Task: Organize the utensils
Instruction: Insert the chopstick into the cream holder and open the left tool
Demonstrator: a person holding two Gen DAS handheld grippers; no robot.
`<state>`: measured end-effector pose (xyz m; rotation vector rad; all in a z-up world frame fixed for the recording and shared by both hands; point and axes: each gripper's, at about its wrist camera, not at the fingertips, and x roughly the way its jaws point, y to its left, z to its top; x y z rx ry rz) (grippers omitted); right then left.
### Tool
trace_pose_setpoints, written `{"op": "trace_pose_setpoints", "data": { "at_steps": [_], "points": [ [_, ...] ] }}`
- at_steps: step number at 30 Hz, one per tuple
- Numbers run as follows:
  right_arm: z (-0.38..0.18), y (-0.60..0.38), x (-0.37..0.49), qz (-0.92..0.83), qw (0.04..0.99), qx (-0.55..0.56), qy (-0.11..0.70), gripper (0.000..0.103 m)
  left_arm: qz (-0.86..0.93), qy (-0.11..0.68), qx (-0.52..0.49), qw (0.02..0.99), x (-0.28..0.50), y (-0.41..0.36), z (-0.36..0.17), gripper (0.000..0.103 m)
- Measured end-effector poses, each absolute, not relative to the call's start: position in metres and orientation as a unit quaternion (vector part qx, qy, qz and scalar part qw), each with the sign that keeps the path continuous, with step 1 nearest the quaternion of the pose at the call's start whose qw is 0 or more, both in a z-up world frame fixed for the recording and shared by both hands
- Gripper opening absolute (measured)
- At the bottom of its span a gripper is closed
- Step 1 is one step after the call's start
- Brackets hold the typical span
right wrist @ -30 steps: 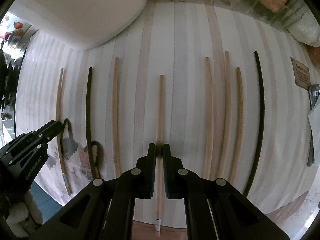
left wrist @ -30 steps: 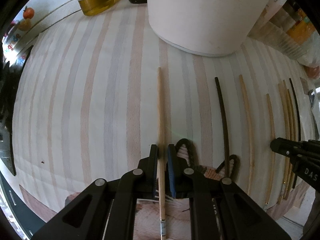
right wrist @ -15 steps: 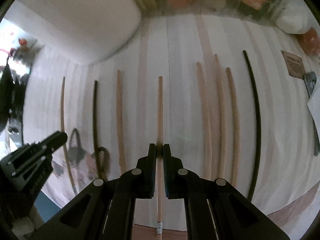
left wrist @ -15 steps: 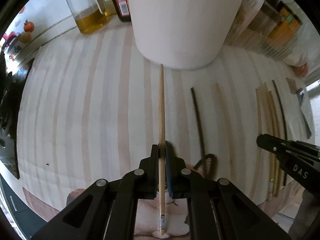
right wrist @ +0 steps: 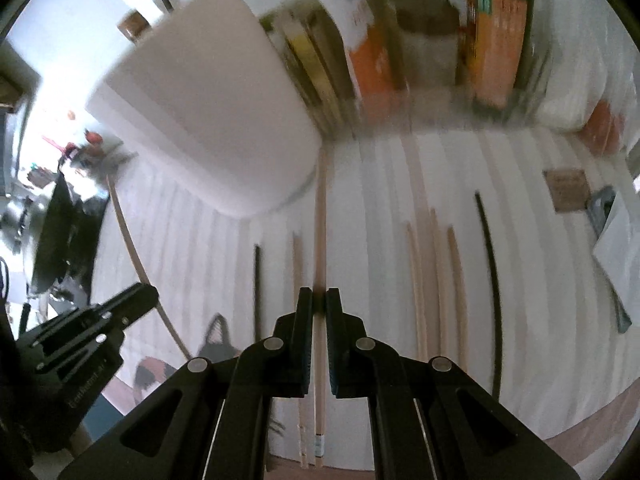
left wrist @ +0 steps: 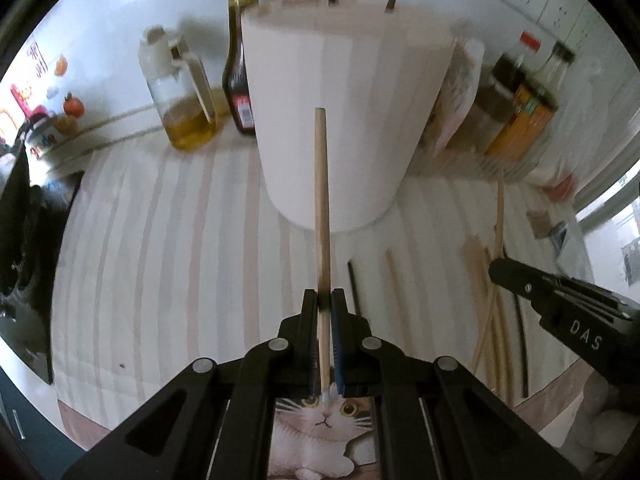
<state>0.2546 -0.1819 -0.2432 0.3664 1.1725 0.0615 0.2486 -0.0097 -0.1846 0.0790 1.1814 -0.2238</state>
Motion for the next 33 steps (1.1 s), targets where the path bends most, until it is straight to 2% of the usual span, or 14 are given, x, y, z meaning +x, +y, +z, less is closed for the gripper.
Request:
{"op": "trace_pose_setpoints", "data": {
  "at_steps": [8,12,21,26,33],
  "points": [
    [-0.166,-0.188,0.273,0.032,0.877,0.160,0.451,0.006,-0.116,0.495,0.009,0.861,0.254,-0.001,-0.115,0.004],
    [-0.119,-0.190,0.285,0.047,0.899,0.170,0.401,0.006,-0.129,0.456,-0.016,0.881,0.263,0.004,-0.063,0.004],
    [-0.010,-0.187,0.340,0.078,0.936,0.169,0.298,0.006,-0.133,0.372,-0.051,0.917,0.328,0.006,0.032,0.004],
    [0.003,-0.183,0.383,0.062,0.945,0.168,0.274,0.006,-0.127,0.361,-0.048,0.923,0.365,0.004,0.041,0.004],
    [-0.018,-0.178,0.434,0.039,0.949,0.158,0.269,0.006,-0.122,0.385,-0.044,0.914,0.412,0.003,0.017,0.002]
  ]
}}
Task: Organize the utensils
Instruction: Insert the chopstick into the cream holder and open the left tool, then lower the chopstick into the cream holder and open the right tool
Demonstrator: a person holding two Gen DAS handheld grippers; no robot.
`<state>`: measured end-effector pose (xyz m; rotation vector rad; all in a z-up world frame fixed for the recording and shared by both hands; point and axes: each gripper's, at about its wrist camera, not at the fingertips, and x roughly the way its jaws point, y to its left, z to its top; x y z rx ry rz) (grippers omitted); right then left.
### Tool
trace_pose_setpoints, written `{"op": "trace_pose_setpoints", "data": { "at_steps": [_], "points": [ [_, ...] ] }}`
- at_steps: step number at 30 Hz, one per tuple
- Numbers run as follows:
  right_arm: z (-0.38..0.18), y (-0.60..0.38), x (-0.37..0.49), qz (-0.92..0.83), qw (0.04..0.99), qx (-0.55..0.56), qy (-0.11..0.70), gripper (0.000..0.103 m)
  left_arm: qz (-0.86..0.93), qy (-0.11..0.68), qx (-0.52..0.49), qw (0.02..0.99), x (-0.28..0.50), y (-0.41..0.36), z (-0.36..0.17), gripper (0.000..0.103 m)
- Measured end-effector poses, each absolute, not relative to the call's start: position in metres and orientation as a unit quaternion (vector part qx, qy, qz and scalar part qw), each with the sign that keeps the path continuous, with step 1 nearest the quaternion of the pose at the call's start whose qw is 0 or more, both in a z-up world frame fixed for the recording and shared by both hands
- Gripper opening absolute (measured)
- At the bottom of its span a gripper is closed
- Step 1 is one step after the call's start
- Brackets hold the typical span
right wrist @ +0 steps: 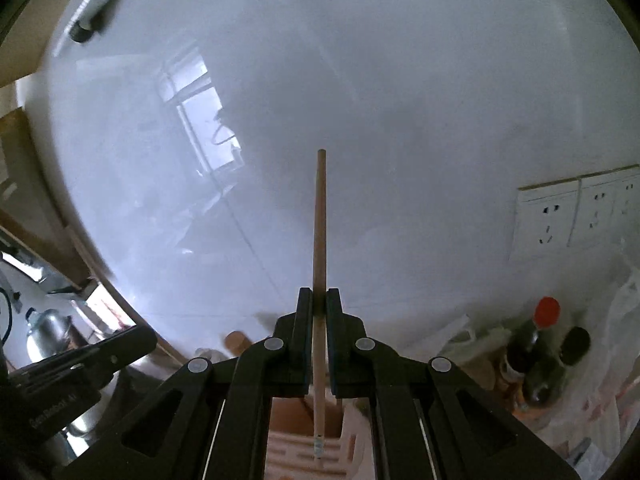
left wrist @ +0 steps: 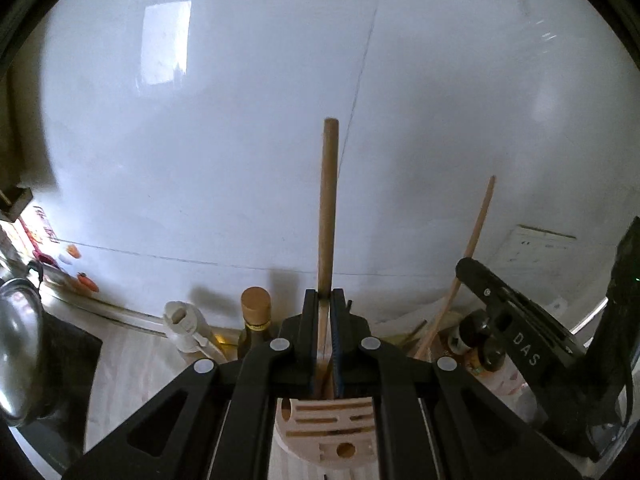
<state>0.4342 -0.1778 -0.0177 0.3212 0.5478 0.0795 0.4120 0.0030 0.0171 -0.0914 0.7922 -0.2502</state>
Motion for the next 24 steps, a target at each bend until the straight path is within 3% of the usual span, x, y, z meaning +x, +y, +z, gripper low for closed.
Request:
{"op": "trace_pose_setpoints", "data": {
  "at_steps": [10,24],
  "points": [
    [-0.048,-0.164,0.459,0.028,0.957,0.146,0.251,0.006,-0.130,0.417,-0.037,0.899,0.425,-0.003,-0.014,0.002],
    [-0.061,-0.155,0.447,0.036,0.957,0.137,0.253,0.006,-0.089,0.420,-0.042,0.902,0.417,0.029,-0.015,0.002]
  ]
}}
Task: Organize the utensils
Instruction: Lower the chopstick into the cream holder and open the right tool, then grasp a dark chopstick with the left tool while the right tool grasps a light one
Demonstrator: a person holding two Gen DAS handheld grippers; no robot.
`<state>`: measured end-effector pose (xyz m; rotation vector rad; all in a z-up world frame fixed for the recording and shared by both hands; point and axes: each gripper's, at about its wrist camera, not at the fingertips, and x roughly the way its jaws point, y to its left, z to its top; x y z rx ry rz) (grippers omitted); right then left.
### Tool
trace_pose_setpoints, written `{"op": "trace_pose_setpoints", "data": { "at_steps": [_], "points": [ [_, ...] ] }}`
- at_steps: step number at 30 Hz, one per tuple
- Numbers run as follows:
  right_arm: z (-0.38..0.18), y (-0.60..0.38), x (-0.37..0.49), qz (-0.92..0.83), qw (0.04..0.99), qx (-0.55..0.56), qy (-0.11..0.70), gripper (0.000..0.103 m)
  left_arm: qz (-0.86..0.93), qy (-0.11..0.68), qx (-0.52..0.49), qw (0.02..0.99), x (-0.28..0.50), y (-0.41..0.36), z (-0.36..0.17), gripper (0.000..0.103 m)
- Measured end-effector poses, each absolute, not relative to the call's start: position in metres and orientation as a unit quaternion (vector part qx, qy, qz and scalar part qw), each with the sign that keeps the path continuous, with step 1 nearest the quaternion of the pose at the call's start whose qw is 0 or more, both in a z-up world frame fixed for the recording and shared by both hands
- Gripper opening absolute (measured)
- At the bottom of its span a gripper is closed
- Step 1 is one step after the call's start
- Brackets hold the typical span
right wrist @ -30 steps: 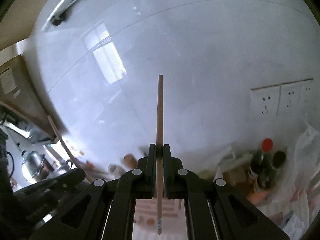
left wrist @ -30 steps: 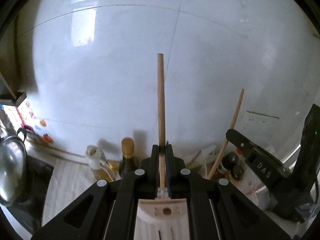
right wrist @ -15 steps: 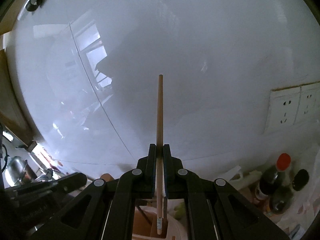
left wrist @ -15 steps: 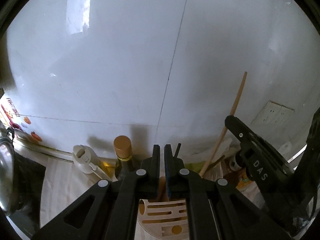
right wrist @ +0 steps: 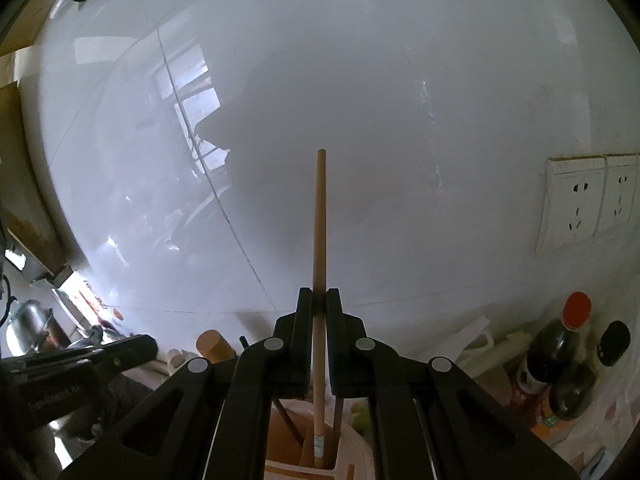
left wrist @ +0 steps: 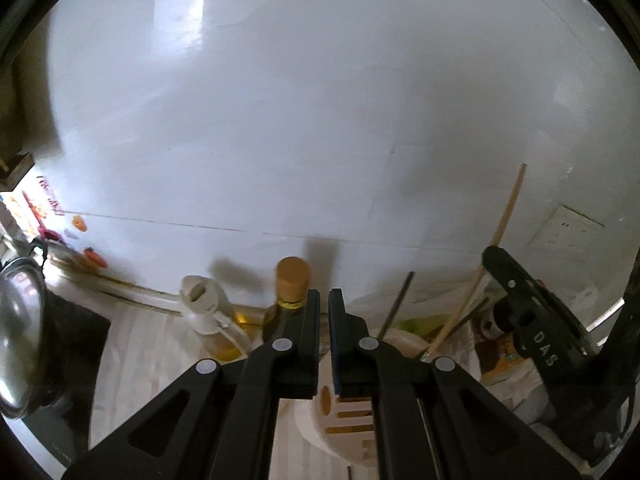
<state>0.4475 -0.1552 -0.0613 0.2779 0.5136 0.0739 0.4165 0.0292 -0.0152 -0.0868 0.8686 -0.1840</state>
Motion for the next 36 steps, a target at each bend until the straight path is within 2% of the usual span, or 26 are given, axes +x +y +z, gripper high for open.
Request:
{"op": "trace_pose_setpoints", "data": {
  "at_steps": [2,5,7,8,9,10,14,16,22,31,36],
  "points": [
    [-0.063,-0.152,0.446,0.039,0.956,0.134,0.257,0.006,-0.082,0.422,-0.045,0.902,0.414,0.036,-0.018,0.002],
    [-0.066,-0.148,0.449,0.052,0.949,0.131,0.282,0.007,-0.063,0.426,-0.050,0.901,0.409,0.045,-0.021,0.008],
    [-0.069,-0.148,0.450,0.055,0.942,0.127,0.305,0.008,-0.038,0.425,-0.041,0.903,0.403,0.051,-0.021,0.018],
    [-0.070,-0.147,0.448,0.058,0.940,0.128,0.312,0.012,-0.032,0.422,-0.035,0.905,0.401,0.052,-0.021,0.046],
    [-0.069,-0.148,0.445,0.059,0.939,0.128,0.314,0.017,-0.022,0.417,-0.027,0.908,0.397,0.054,-0.020,0.067],
    [-0.068,-0.149,0.441,0.058,0.939,0.127,0.314,0.030,-0.014,0.413,-0.024,0.911,0.393,0.056,-0.020,0.094],
    [-0.059,-0.154,0.418,0.057,0.940,0.130,0.310,0.046,-0.005,0.387,-0.012,0.922,0.372,0.064,-0.017,0.097],
    [-0.057,-0.160,0.407,0.052,0.938,0.137,0.313,0.046,-0.008,0.388,-0.004,0.922,0.361,0.066,-0.024,0.103],
    [-0.076,-0.181,0.356,0.028,0.918,0.171,0.356,0.046,-0.013,0.425,0.019,0.905,0.320,0.062,-0.062,0.103],
    [-0.182,-0.205,0.289,-0.024,0.853,0.186,0.487,0.046,-0.047,0.563,0.050,0.824,0.260,0.017,-0.188,0.103],
    [-0.230,-0.224,0.262,-0.047,0.820,0.201,0.534,0.046,-0.065,0.606,0.066,0.790,0.244,-0.012,-0.238,0.103]
  ]
}}
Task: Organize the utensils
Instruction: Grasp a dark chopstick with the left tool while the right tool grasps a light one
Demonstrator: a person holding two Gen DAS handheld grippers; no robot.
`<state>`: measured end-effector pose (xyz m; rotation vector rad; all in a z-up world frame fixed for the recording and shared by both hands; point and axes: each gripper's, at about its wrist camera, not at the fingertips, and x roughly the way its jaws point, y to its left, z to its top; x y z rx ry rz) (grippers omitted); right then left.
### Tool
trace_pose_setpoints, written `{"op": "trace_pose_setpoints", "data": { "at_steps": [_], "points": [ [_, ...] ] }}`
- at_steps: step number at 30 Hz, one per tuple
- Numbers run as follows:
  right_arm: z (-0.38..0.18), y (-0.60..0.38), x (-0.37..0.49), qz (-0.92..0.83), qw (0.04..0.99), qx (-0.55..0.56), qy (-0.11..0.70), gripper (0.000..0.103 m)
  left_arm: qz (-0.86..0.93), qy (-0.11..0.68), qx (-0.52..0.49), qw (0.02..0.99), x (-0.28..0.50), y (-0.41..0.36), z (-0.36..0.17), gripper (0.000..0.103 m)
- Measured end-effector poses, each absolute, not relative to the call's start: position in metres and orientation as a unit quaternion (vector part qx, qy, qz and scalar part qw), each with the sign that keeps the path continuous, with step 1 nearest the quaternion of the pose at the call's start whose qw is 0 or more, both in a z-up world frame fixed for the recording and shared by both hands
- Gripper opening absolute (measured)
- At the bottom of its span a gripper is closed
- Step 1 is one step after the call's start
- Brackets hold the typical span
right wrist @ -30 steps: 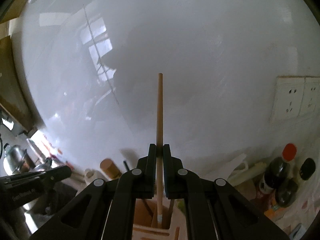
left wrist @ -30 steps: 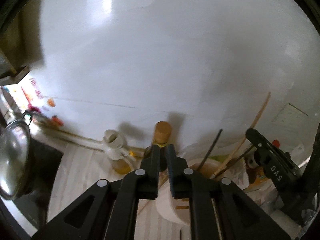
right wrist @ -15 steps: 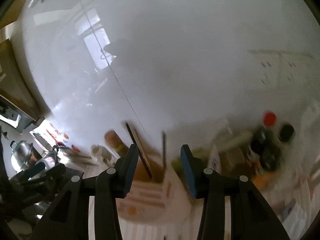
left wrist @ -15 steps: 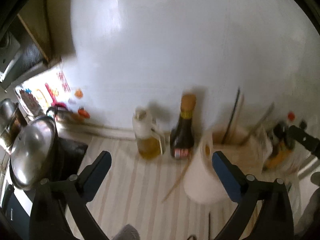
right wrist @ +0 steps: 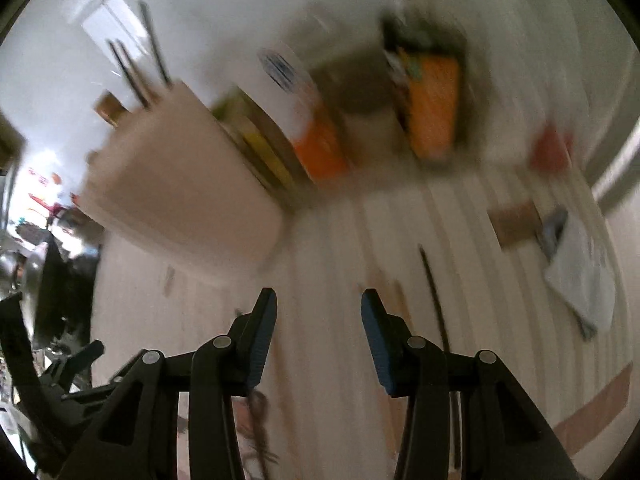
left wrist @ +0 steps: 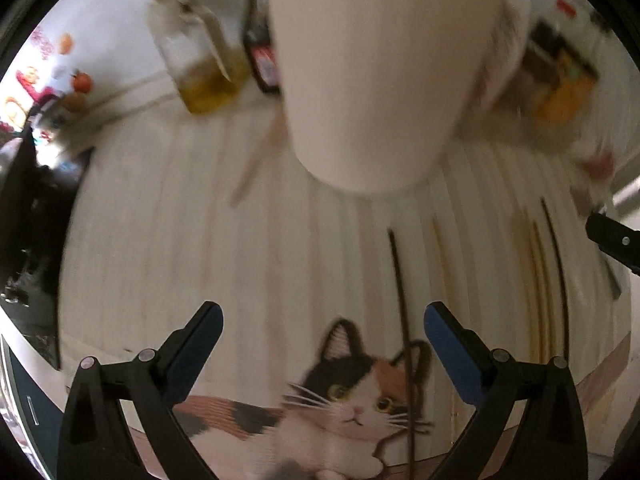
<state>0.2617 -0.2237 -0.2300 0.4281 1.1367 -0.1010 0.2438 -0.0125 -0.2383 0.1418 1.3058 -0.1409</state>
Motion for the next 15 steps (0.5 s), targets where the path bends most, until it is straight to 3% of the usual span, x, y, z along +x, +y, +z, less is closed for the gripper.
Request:
{"op": "trace_pose_setpoints", "data": {
  "at_steps": [2,4,10,11,12,13,15],
  "points": [
    [-0.244,-0.229,0.254,-0.052,0.811,0.204,0.546,0.045,-0.074,0.618,0.066,0.780,0.241,-0.021,-0.250,0.101],
    [-0.251,-0.233,0.248,-0.055,0.806,0.207,0.552,0.045,-0.089,0.631,0.065,0.768,0.236,-0.030,-0.264,0.092],
    [-0.272,-0.238,0.238,-0.061,0.794,0.212,0.567,0.044,-0.113,0.652,0.076,0.746,0.223,-0.051,-0.286,0.054],
    [-0.276,-0.238,0.236,-0.062,0.791,0.214,0.569,0.043,-0.116,0.652,0.077,0.745,0.221,-0.053,-0.289,0.038],
    [-0.278,-0.239,0.237,-0.063,0.789,0.216,0.572,0.043,-0.115,0.655,0.081,0.742,0.218,-0.056,-0.292,0.029],
    [-0.280,-0.238,0.235,-0.063,0.787,0.217,0.574,0.043,-0.113,0.649,0.086,0.748,0.216,-0.057,-0.292,0.025],
    [-0.285,-0.237,0.235,-0.063,0.782,0.219,0.580,0.041,-0.118,0.640,0.092,0.753,0.213,-0.061,-0.292,0.005]
  ]
}}
